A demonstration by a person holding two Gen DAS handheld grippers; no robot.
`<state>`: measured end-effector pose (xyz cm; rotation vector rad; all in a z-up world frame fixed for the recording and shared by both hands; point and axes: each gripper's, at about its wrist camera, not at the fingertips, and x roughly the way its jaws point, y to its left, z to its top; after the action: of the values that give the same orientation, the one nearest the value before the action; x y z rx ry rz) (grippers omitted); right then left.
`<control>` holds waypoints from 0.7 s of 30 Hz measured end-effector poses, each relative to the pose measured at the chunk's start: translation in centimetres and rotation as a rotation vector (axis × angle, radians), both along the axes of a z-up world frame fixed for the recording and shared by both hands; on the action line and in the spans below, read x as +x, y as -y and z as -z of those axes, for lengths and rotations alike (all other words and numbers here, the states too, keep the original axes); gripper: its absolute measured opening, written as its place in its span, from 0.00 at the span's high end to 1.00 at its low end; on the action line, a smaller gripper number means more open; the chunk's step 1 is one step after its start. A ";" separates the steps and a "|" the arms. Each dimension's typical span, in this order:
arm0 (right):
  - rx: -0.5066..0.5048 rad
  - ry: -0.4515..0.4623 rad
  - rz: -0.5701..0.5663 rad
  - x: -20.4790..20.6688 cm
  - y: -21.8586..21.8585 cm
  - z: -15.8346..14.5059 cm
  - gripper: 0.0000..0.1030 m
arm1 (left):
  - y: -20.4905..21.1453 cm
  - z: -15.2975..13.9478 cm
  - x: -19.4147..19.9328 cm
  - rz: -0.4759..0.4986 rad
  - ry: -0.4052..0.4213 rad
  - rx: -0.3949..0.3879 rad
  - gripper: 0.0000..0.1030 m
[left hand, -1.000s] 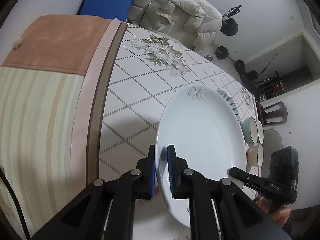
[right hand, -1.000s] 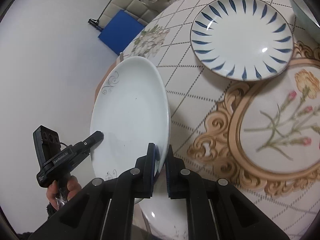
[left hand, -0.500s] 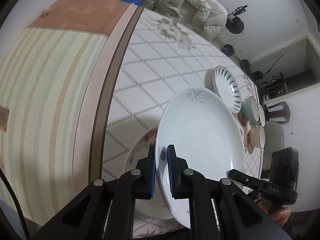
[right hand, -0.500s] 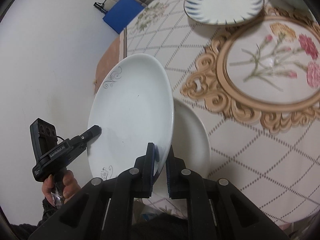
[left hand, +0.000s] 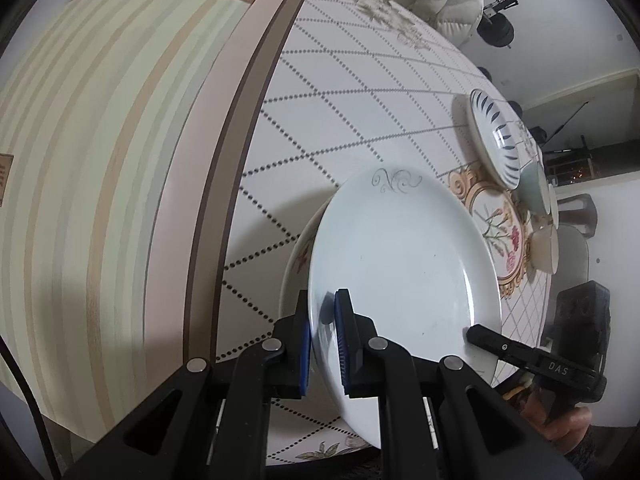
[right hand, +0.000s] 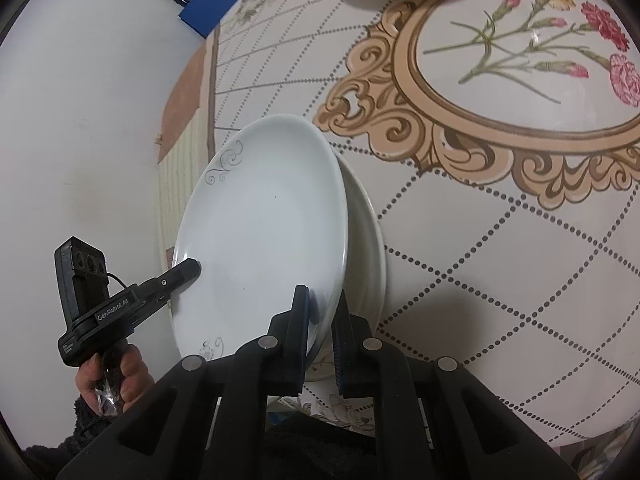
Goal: Organize plates and bowls
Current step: 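Lift the white plate and lower it onto the pink-floral plate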
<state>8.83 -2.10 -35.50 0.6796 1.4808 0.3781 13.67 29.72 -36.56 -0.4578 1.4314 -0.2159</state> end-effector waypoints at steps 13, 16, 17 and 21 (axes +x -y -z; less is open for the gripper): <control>-0.082 -0.075 0.003 0.2 -0.6 0.9 0.87 | 0.8 0.7 -0.2 0.035 -0.100 0.098 0.87; -0.104 -0.081 -0.001 0.3 -1.0 0.5 0.87 | 0.9 0.6 0.0 0.045 -0.111 0.139 0.87; -0.117 -0.075 -0.006 0.5 -1.2 0.2 0.87 | 0.8 0.6 0.1 0.051 -0.120 0.155 0.87; -0.199 -0.084 -0.036 1.6 -2.7 0.2 0.87 | 1.3 1.4 -0.2 0.092 -0.160 0.206 0.91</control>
<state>10.39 0.58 -35.67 0.5155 1.5875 0.2281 13.48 28.37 -37.91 -0.2446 1.6139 -0.1051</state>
